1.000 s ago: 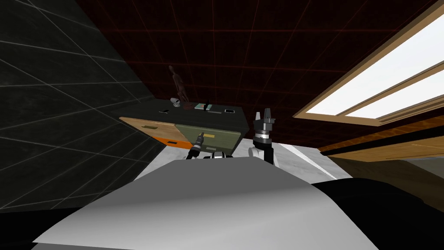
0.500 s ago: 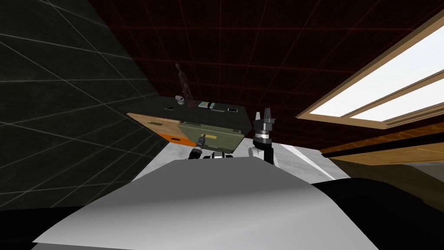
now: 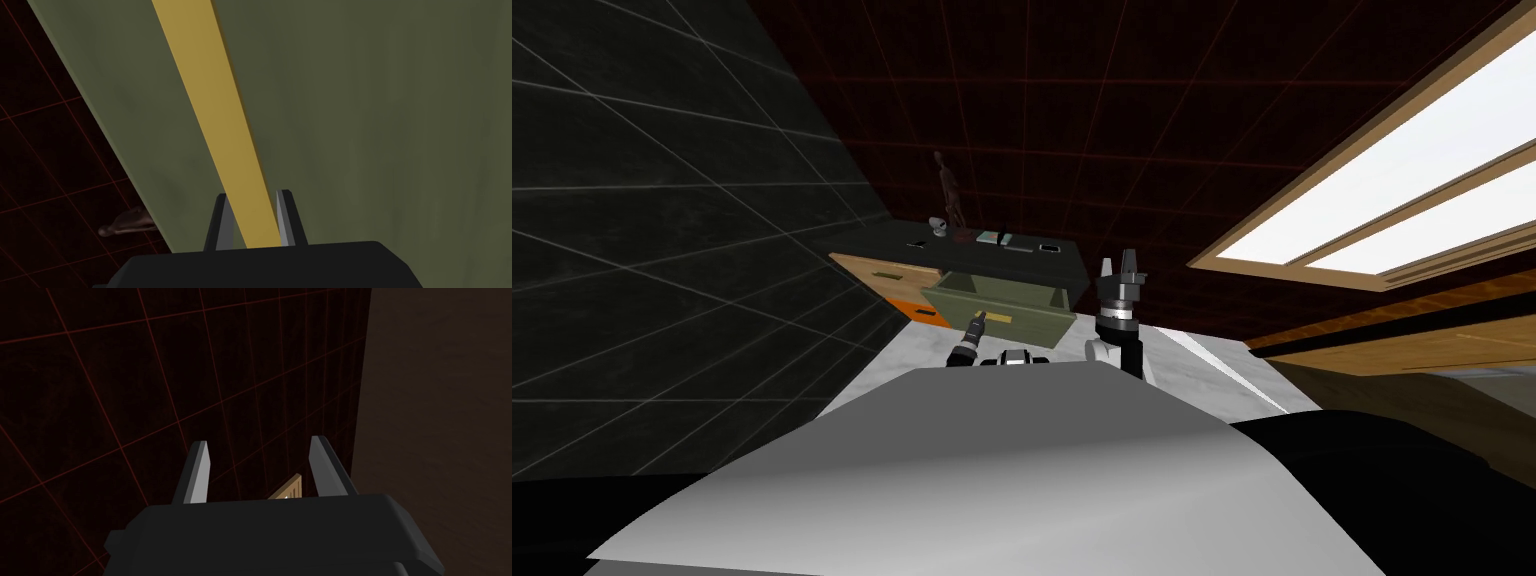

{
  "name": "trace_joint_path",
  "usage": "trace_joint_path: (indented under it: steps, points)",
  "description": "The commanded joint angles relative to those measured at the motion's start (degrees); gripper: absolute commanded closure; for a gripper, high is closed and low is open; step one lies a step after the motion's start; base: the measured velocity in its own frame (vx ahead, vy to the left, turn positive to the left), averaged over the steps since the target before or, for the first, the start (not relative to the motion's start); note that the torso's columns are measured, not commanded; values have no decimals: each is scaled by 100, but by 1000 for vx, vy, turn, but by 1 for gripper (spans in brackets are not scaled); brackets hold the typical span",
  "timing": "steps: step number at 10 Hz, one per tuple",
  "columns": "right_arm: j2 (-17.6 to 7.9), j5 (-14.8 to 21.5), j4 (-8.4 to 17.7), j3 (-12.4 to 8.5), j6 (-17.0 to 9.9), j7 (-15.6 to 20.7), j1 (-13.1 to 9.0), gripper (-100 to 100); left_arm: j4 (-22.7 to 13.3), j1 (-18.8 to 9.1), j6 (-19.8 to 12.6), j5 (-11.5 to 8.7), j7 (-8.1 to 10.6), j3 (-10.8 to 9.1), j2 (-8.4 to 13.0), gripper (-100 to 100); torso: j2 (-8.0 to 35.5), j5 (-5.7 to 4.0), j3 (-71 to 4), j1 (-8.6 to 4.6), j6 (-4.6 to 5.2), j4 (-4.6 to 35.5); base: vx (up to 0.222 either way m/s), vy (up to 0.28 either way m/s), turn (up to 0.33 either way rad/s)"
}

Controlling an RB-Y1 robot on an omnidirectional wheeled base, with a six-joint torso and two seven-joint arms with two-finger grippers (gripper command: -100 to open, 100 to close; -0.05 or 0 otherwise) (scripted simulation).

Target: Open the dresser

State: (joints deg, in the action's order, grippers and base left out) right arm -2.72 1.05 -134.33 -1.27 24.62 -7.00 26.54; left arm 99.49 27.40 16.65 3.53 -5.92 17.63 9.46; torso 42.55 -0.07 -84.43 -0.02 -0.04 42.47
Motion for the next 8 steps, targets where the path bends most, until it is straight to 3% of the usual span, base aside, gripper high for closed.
trace_joint_path:
  steps: [1,2,8]
  points:
    - [0,0,0,0,0,0,0,0,30,48,18,4,-2,21,19,100,-5,-2,-4,-2,0,3,-76,20,2]
    - [0,0,0,0,0,0,1,0,193,159,-67,3,-2,53,56,-100,-36,-4,-21,-9,3,-4,-7,4,3]
    - [0,0,-1,0,1,0,2,0,1057,618,-463,-1,-10,170,222,-100,-17,7,-8,0,4,-16,29,0,6]
